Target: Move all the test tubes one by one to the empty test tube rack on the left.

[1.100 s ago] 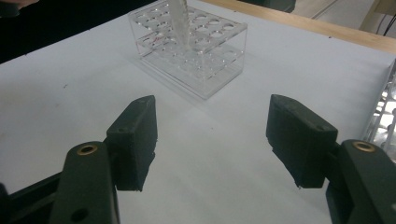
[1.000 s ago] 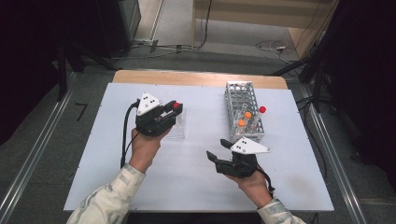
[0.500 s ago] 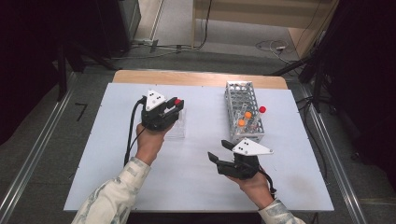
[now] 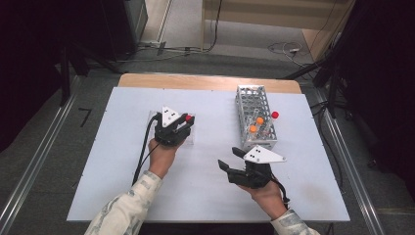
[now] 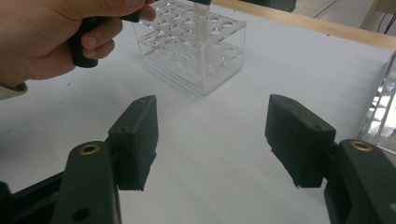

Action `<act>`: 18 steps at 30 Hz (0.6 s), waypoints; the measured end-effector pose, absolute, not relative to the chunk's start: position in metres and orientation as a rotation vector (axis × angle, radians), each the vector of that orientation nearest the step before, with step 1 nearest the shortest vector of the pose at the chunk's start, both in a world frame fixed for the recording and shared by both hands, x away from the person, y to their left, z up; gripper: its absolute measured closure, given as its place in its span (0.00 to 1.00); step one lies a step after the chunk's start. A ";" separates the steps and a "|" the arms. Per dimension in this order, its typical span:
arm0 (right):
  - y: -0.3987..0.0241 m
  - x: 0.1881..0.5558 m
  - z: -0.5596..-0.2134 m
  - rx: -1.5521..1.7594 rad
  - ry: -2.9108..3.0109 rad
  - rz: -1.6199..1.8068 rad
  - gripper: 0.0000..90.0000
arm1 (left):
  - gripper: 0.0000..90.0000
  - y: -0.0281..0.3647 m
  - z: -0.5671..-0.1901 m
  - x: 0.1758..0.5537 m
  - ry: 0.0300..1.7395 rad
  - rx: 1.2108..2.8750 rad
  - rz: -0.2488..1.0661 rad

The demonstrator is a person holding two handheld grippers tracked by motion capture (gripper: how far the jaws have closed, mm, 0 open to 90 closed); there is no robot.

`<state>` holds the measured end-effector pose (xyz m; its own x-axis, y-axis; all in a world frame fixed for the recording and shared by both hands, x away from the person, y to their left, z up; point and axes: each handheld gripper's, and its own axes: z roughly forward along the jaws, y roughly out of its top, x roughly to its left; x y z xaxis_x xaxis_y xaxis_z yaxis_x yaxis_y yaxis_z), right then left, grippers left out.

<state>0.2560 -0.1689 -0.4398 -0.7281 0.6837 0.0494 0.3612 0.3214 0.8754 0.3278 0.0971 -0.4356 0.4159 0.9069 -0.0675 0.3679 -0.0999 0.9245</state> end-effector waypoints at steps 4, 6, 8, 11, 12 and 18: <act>-0.169 0.256 -0.440 0.935 2.264 1.366 0.37 | 0.77 0.097 -0.436 0.328 1.131 1.682 0.676; -0.168 0.256 -0.440 0.931 2.265 1.369 0.37 | 0.76 0.098 -0.436 0.328 1.130 1.681 0.672; -0.169 0.256 -0.440 0.933 2.264 1.367 0.37 | 0.67 0.097 -0.436 0.327 1.123 1.686 0.649; -0.169 0.256 -0.440 0.934 2.262 1.367 0.37 | 0.64 0.097 -0.435 0.326 1.117 1.690 0.641; -0.170 0.256 -0.440 0.933 2.259 1.366 0.37 | 0.62 0.097 -0.435 0.325 1.111 1.691 0.632; -0.180 0.258 -0.440 0.965 2.240 1.355 0.37 | 0.36 0.097 -0.427 0.315 1.130 1.651 0.633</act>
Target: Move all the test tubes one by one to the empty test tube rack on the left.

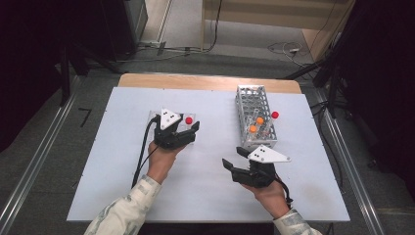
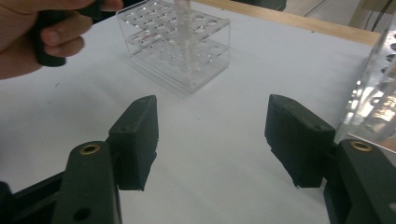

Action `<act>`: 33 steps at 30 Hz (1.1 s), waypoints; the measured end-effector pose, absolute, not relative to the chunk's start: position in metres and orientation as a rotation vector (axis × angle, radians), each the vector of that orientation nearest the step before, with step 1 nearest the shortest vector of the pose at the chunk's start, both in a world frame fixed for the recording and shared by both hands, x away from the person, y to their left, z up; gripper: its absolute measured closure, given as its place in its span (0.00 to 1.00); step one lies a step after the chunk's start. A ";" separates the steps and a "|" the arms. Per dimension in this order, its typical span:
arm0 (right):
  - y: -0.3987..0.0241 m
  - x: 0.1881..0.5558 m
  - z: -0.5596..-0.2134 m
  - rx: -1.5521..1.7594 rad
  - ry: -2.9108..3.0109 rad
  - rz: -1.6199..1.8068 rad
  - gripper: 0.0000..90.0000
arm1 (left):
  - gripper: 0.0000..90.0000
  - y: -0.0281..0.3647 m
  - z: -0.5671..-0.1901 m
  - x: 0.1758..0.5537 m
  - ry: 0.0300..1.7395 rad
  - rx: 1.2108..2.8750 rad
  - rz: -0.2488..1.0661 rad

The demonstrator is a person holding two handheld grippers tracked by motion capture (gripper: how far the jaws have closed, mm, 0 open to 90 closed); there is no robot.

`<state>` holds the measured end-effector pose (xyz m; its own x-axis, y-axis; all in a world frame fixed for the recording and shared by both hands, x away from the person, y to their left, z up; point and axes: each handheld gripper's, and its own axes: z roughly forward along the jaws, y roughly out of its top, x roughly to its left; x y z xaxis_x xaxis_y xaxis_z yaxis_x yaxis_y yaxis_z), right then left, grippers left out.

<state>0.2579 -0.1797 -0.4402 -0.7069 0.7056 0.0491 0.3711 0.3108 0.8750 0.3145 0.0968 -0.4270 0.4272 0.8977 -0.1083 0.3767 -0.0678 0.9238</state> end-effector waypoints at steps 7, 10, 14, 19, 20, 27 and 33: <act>-0.202 0.260 -0.438 1.025 2.185 1.342 0.37 | 0.25 0.113 -0.423 0.296 1.174 1.622 0.609; -0.213 0.263 -0.436 1.055 2.142 1.341 0.38 | 0.23 0.118 -0.424 0.290 1.184 1.621 0.607; -0.223 0.269 -0.435 1.093 2.091 1.310 0.39 | 0.23 0.129 -0.425 0.280 1.196 1.615 0.626; -0.240 0.282 -0.435 1.177 2.020 1.274 0.41 | 0.23 0.141 -0.427 0.271 1.217 1.598 0.633; -0.244 0.286 -0.435 1.199 1.996 1.267 0.42 | 0.23 0.143 -0.428 0.271 1.220 1.596 0.636; -0.261 0.316 -0.435 1.307 1.874 1.182 0.44 | 0.23 0.142 -0.429 0.271 1.225 1.588 0.628; -0.267 0.342 -0.445 1.352 1.837 1.132 0.52 | 0.23 0.137 -0.431 0.271 1.204 1.609 0.631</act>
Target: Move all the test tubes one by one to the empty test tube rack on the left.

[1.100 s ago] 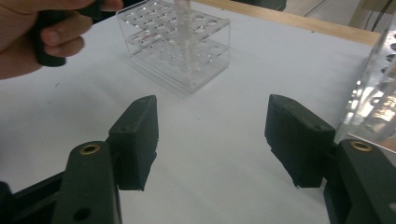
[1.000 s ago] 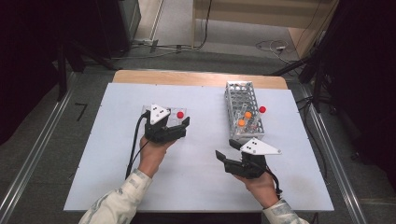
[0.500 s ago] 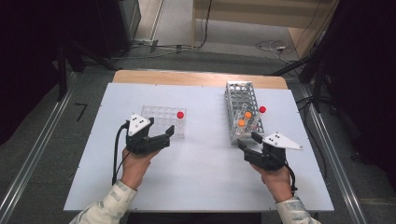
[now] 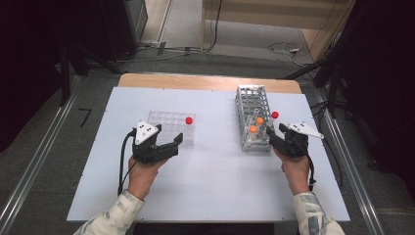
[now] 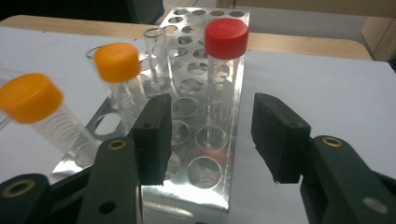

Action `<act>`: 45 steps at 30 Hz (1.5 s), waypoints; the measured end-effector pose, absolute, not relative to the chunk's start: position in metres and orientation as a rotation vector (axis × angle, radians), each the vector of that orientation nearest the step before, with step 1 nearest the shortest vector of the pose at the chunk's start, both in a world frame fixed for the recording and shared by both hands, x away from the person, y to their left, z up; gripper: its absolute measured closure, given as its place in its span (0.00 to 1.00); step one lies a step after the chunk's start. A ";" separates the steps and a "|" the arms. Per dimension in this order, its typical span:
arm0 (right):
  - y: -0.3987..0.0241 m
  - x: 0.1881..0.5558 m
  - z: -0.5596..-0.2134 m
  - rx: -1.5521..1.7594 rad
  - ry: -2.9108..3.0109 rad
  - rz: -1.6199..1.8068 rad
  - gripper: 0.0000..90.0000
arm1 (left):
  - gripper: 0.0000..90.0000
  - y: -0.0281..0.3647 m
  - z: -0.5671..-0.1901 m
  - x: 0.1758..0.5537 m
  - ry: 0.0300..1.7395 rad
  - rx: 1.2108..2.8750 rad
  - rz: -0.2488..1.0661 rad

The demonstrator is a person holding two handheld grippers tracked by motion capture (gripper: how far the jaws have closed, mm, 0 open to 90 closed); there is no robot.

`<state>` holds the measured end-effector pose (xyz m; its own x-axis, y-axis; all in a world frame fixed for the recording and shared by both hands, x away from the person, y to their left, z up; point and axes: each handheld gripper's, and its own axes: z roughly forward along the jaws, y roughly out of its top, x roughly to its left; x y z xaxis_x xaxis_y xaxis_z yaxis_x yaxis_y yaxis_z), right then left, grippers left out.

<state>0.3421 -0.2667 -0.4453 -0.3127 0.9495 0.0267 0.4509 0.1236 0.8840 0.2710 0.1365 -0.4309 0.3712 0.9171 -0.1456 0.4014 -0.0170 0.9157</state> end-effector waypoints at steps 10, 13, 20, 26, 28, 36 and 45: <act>-0.260 0.362 -0.450 1.360 1.818 1.111 0.61 | 0.24 0.135 -0.432 0.271 1.201 1.620 0.626; -0.259 0.366 -0.453 1.370 1.818 1.111 0.63 | 0.24 0.134 -0.433 0.271 1.195 1.626 0.626; -0.259 0.372 -0.456 1.380 1.807 1.106 0.70 | 0.24 0.132 -0.434 0.271 1.193 1.633 0.625; -0.259 0.372 -0.454 1.375 1.800 1.113 0.79 | 0.24 0.131 -0.435 0.271 1.193 1.637 0.623; -0.260 0.372 -0.453 1.368 1.798 1.116 0.79 | 0.24 0.131 -0.435 0.271 1.194 1.637 0.623; -0.260 0.365 -0.432 1.308 1.768 1.138 0.79 | 0.19 0.131 -0.436 0.273 1.210 1.649 0.617; -0.265 0.347 -0.402 1.266 1.737 1.189 0.79 | 0.19 0.132 -0.436 0.272 1.211 1.658 0.621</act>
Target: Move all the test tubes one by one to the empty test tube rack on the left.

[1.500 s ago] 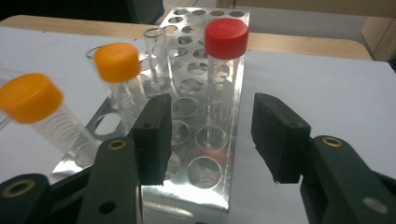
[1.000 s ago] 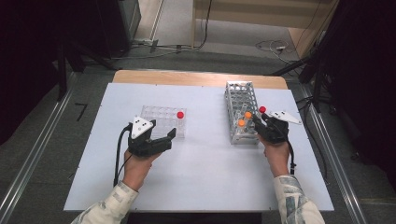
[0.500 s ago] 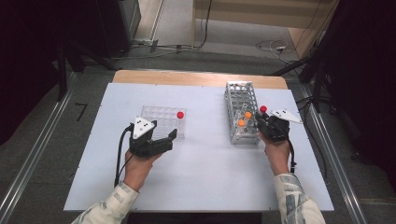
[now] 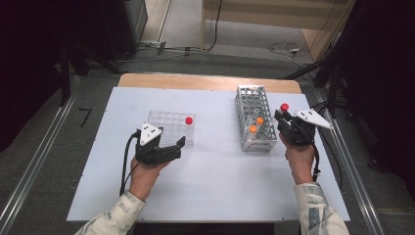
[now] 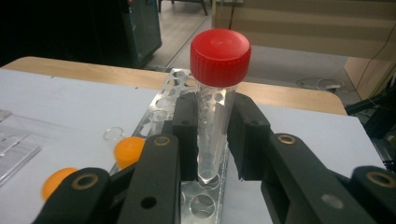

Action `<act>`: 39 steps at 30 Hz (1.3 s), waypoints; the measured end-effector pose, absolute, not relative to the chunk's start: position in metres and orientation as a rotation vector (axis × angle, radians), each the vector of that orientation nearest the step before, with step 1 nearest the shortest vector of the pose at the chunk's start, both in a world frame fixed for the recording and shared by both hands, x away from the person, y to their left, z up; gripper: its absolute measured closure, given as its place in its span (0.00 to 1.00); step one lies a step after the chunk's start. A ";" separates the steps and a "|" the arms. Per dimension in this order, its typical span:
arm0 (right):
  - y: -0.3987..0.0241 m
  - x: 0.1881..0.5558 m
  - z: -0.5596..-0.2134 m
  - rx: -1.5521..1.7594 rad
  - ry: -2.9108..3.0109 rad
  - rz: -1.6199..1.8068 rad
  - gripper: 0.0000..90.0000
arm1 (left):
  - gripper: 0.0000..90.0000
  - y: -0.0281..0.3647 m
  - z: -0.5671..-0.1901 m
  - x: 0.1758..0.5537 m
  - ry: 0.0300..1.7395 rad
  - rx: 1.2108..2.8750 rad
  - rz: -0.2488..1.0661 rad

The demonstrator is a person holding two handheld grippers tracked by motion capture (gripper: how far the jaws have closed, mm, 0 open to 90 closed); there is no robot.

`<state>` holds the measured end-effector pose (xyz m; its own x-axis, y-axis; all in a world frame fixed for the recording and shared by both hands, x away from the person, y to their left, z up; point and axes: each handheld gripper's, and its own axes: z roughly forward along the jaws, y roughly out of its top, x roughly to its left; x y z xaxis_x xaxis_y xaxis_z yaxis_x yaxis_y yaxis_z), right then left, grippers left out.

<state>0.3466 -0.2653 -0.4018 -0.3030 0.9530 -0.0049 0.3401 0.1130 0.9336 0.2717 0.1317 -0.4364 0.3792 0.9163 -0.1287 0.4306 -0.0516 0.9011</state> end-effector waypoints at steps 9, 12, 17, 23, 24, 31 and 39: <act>-0.270 0.314 -0.391 1.226 1.811 1.235 0.79 | 0.19 0.133 -0.436 0.271 1.212 1.651 0.628; -0.269 0.302 -0.391 1.208 1.841 1.246 0.79 | 0.19 0.131 -0.436 0.270 1.209 1.655 0.627; -0.264 0.289 -0.393 1.190 1.890 1.269 0.79 | 0.19 0.130 -0.436 0.271 1.203 1.654 0.624; -0.247 0.278 -0.405 1.156 1.993 1.289 0.79 | 0.20 0.130 -0.435 0.270 1.196 1.650 0.623; -0.245 0.277 -0.408 1.149 2.009 1.286 0.79 | 0.20 0.131 -0.435 0.269 1.196 1.648 0.622; -0.223 0.270 -0.422 1.096 2.099 1.283 0.79 | 0.21 0.131 -0.434 0.268 1.188 1.647 0.620; -0.191 0.268 -0.433 1.016 2.195 1.290 0.79 | 0.21 0.123 -0.430 0.264 1.162 1.649 0.563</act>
